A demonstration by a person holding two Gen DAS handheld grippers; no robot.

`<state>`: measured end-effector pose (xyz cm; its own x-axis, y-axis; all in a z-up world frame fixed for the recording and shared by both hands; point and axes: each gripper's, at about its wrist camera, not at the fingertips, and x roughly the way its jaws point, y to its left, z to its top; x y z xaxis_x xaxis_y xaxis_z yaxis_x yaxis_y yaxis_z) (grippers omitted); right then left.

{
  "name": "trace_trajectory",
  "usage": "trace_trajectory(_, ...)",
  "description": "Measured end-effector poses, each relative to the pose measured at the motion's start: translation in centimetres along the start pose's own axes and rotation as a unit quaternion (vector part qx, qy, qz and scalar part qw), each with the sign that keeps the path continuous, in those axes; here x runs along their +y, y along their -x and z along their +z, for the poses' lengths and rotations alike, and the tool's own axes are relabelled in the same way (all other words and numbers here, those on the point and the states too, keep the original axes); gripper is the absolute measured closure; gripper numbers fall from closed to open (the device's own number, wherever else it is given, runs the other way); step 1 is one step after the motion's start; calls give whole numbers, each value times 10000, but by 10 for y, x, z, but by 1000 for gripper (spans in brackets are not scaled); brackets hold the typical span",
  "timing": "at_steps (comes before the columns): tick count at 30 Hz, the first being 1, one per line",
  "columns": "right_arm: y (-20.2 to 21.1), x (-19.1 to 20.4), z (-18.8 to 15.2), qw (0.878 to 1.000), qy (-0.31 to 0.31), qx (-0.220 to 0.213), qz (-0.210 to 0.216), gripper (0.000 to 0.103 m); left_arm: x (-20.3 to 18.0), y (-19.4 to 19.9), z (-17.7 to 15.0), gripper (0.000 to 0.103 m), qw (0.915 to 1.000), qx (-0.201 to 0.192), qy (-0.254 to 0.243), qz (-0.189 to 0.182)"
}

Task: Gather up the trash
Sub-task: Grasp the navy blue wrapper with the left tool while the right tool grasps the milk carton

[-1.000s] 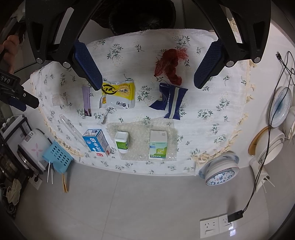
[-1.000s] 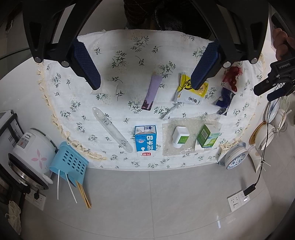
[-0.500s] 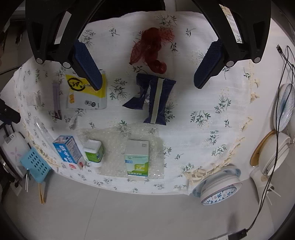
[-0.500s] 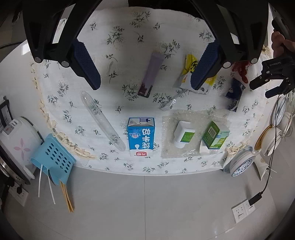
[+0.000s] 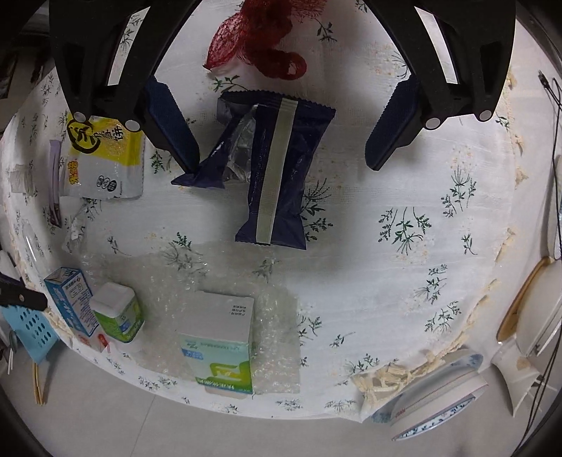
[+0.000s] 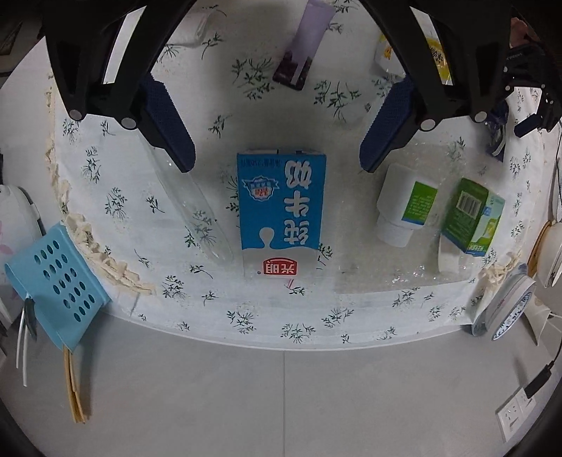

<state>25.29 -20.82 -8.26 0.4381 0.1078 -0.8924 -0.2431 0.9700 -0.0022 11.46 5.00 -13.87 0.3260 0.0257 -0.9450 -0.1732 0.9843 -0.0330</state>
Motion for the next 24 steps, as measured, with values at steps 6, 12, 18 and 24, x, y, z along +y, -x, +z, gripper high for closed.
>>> trace_trajectory(6, -35, 2, 20, 9990, -3, 415, -172, 19, 1, -9, 2, 20, 9999, 101, 94, 31)
trace_trajectory(12, -58, 2, 28, 9969, -150, 756, -158, 27, -3, -11, 9, 31, 9998, 92, 67, 172)
trace_trajectory(18, -72, 6, 33, 9951, -237, 949, -135, 32, -4, -10, 13, 48, 9994, 165, 107, 299)
trace_trajectory(24, -80, 6, 36, 9941, -313, 1035, -70, 42, -3, -9, 19, 63, 9987, 239, 218, 395)
